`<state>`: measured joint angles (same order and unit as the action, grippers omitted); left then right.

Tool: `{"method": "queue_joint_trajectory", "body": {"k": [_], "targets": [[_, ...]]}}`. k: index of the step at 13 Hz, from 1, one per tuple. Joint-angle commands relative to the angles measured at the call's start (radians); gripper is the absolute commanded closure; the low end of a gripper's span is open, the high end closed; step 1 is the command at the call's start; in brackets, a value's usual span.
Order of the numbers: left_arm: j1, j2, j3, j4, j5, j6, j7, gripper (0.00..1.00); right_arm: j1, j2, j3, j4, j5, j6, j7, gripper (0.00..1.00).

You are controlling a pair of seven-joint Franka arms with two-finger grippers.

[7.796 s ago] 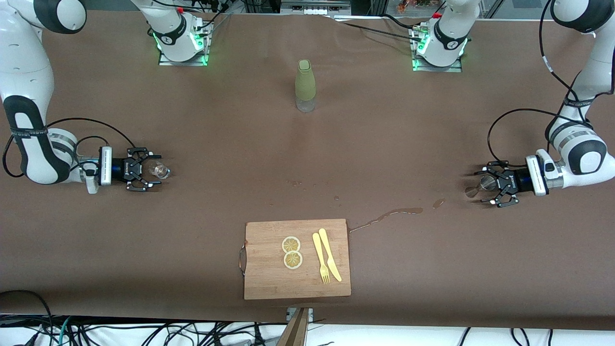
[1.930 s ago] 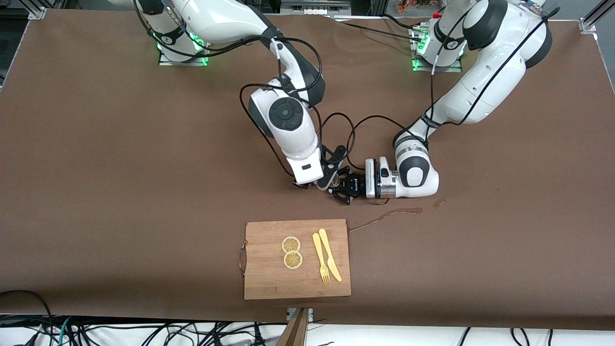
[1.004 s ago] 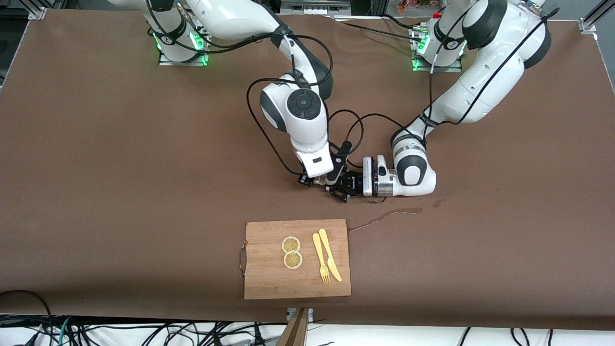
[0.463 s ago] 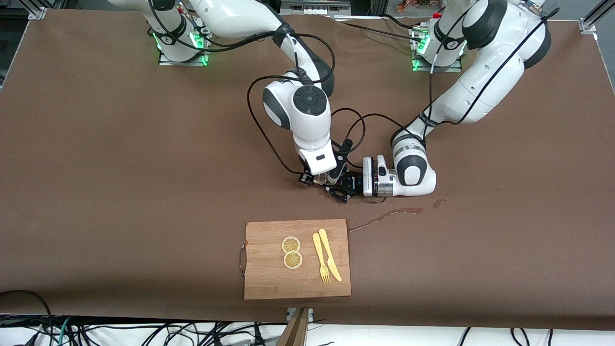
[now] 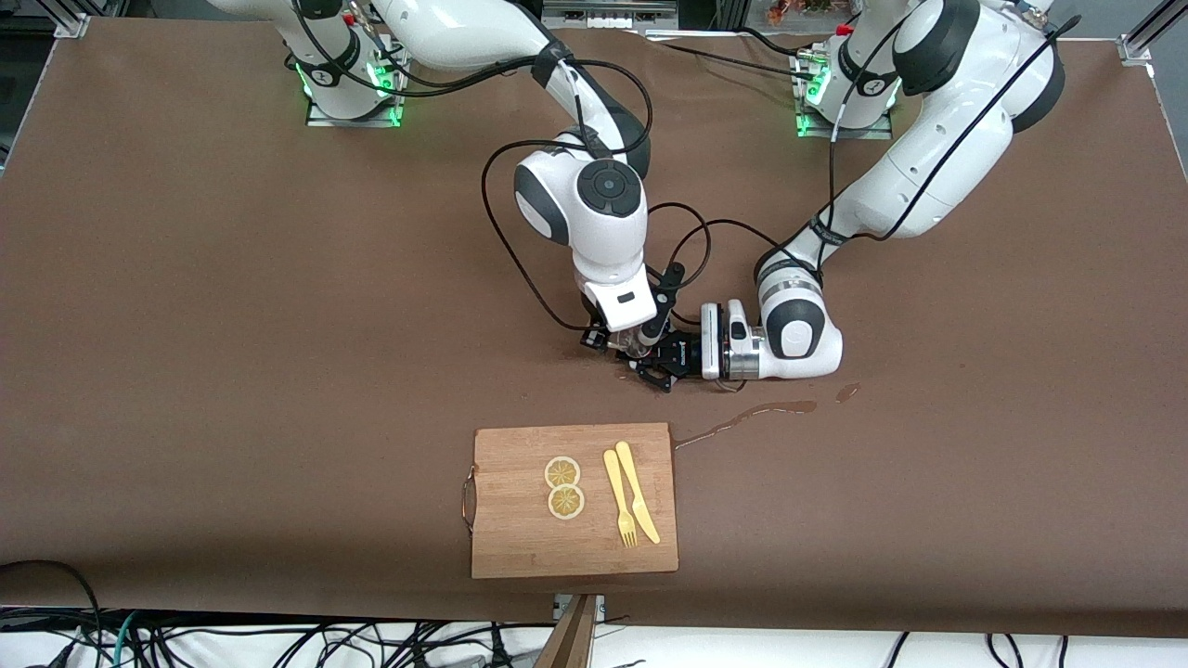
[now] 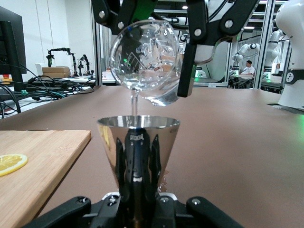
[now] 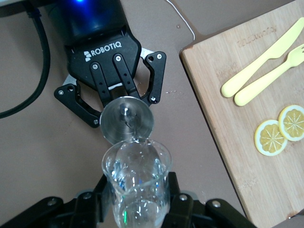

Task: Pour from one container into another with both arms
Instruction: 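Tilt the beaker with the right gripper, pouring liquid into the jigger, then tilt the beaker upright and pull both grippers apart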

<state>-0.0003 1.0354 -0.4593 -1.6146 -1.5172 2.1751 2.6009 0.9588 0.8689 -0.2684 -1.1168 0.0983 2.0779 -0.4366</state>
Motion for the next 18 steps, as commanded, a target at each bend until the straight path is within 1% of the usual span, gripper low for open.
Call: {"method": "queue_joint_trajectory", "body": {"k": [1,3,6,9,13,14,16,17,18], "targets": [[0.002,-0.008,-0.009,-0.005,-0.057,0.008,0.041,1.0,0.008,-0.001,-0.009,0.012,-0.011,-0.019,0.01,0.81],[0.0,-0.009,-0.009,-0.005,-0.057,0.008,0.041,1.0,-0.002,-0.025,-0.003,0.011,0.009,-0.021,0.006,0.81],[-0.001,-0.009,-0.009,-0.004,-0.058,0.008,0.039,1.0,-0.026,-0.042,-0.002,0.011,0.115,-0.036,-0.013,0.81],[-0.001,-0.009,-0.009,-0.002,-0.069,0.008,0.039,1.0,-0.07,-0.047,-0.003,0.005,0.245,-0.035,-0.127,0.81],[0.002,-0.018,-0.007,-0.001,-0.069,0.008,0.031,1.0,-0.193,-0.047,-0.003,0.002,0.472,-0.036,-0.31,0.81],[0.003,-0.021,-0.007,-0.001,-0.069,0.009,0.027,1.0,-0.234,-0.045,-0.002,0.0,0.548,-0.038,-0.38,0.81],[0.006,-0.029,-0.007,0.002,-0.083,0.009,0.025,1.0,-0.299,-0.06,-0.002,-0.05,0.694,-0.038,-0.523,0.81],[0.009,-0.034,-0.007,0.002,-0.092,0.009,0.024,1.0,-0.325,-0.088,-0.002,-0.099,0.755,-0.038,-0.587,0.81],[0.014,-0.041,-0.007,0.002,-0.092,0.008,0.024,1.0,-0.363,-0.118,0.014,-0.157,0.786,-0.038,-0.646,0.81]]}}
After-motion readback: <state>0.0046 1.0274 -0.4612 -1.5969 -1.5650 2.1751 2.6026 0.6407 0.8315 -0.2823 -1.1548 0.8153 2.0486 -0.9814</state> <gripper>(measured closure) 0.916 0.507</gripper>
